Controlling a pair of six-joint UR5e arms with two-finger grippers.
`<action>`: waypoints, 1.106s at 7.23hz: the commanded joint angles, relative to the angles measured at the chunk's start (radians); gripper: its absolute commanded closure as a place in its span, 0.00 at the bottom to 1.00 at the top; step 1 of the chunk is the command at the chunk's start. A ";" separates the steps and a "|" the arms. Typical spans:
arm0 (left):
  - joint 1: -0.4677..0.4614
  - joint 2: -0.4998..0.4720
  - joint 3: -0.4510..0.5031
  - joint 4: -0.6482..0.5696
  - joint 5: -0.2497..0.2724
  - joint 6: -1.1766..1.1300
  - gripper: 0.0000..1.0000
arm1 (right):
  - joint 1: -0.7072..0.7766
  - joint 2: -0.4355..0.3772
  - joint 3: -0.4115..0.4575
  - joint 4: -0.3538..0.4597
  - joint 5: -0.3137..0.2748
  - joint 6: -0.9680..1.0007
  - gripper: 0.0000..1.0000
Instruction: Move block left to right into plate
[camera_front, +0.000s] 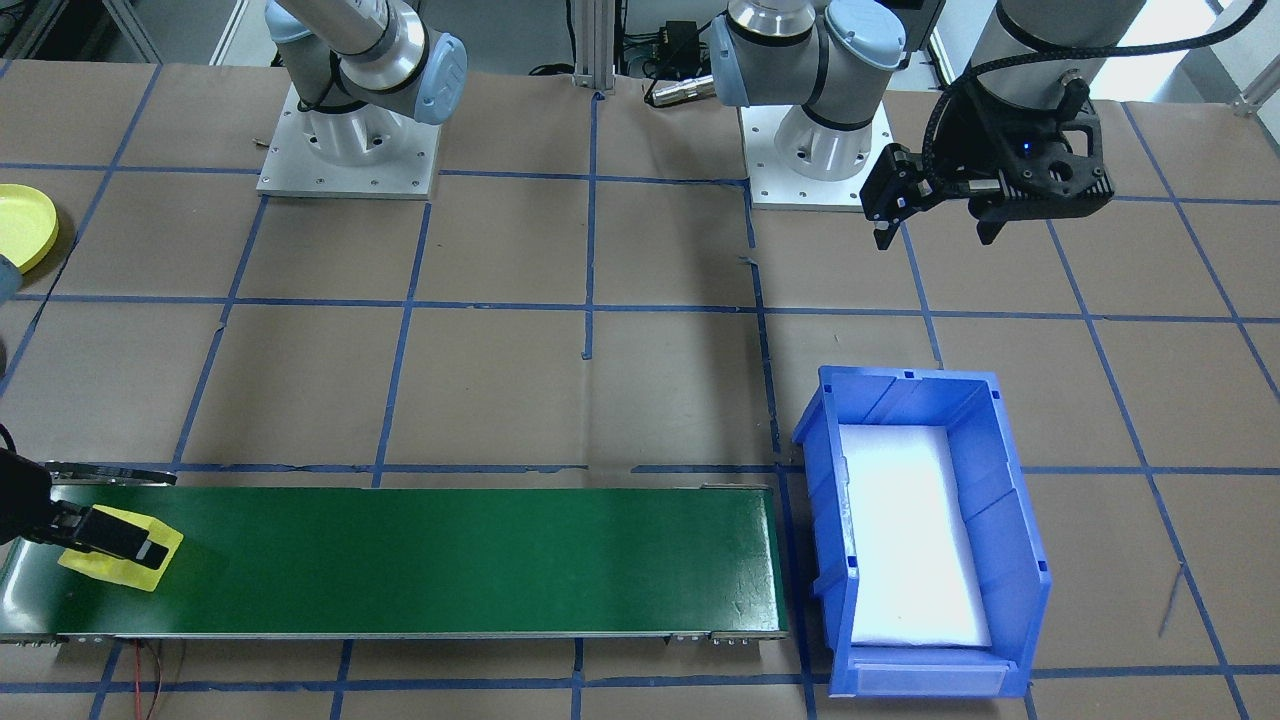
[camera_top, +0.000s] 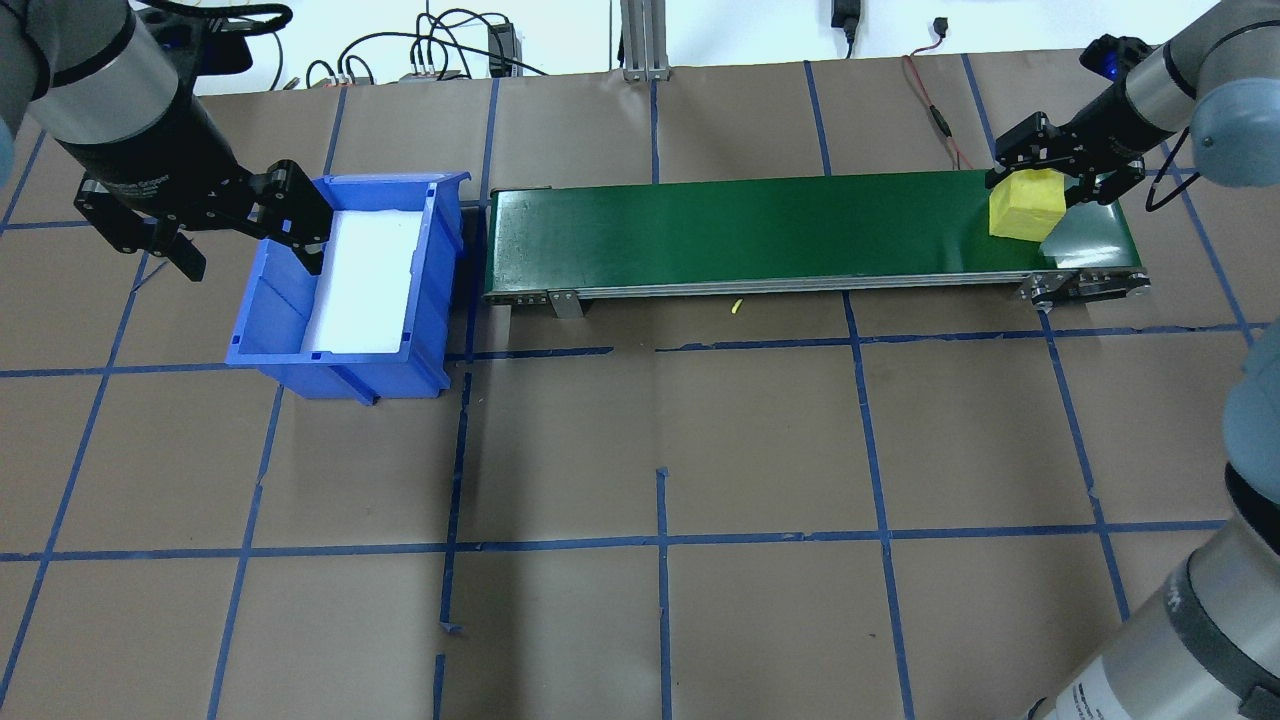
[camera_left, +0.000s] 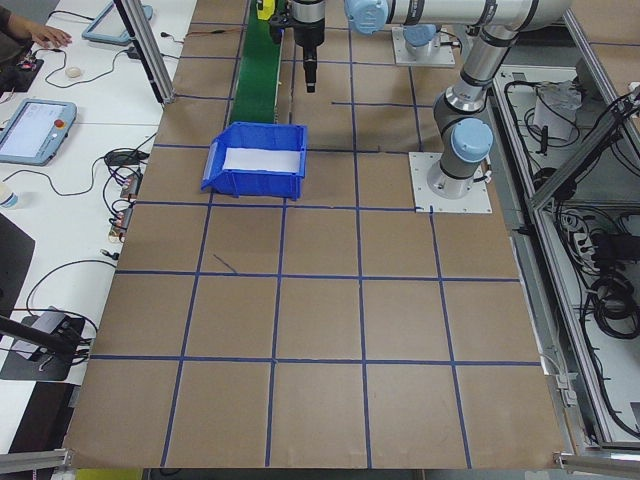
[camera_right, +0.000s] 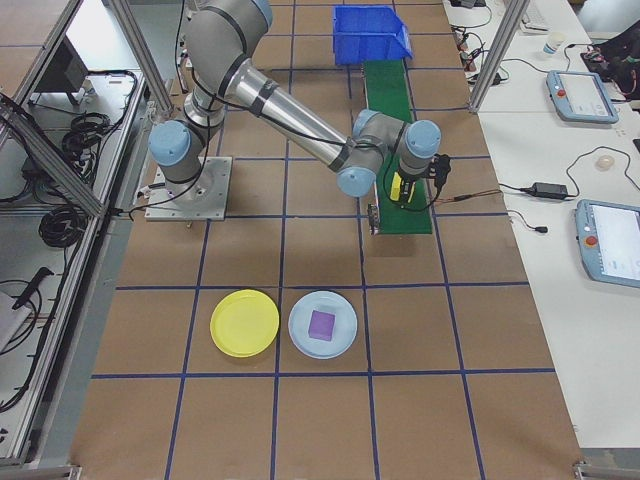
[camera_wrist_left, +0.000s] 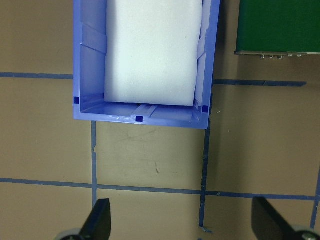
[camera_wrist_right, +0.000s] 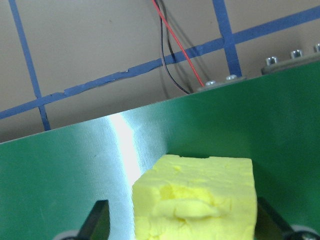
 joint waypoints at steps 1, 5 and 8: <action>-0.001 0.000 0.000 0.000 0.001 0.000 0.00 | -0.001 0.002 0.007 -0.002 -0.025 -0.002 0.27; -0.001 0.000 0.000 -0.002 0.001 0.000 0.00 | -0.087 -0.076 0.019 0.058 -0.127 -0.152 0.75; 0.001 0.000 0.000 0.000 -0.001 0.000 0.00 | -0.333 -0.204 0.117 0.162 -0.273 -0.444 0.78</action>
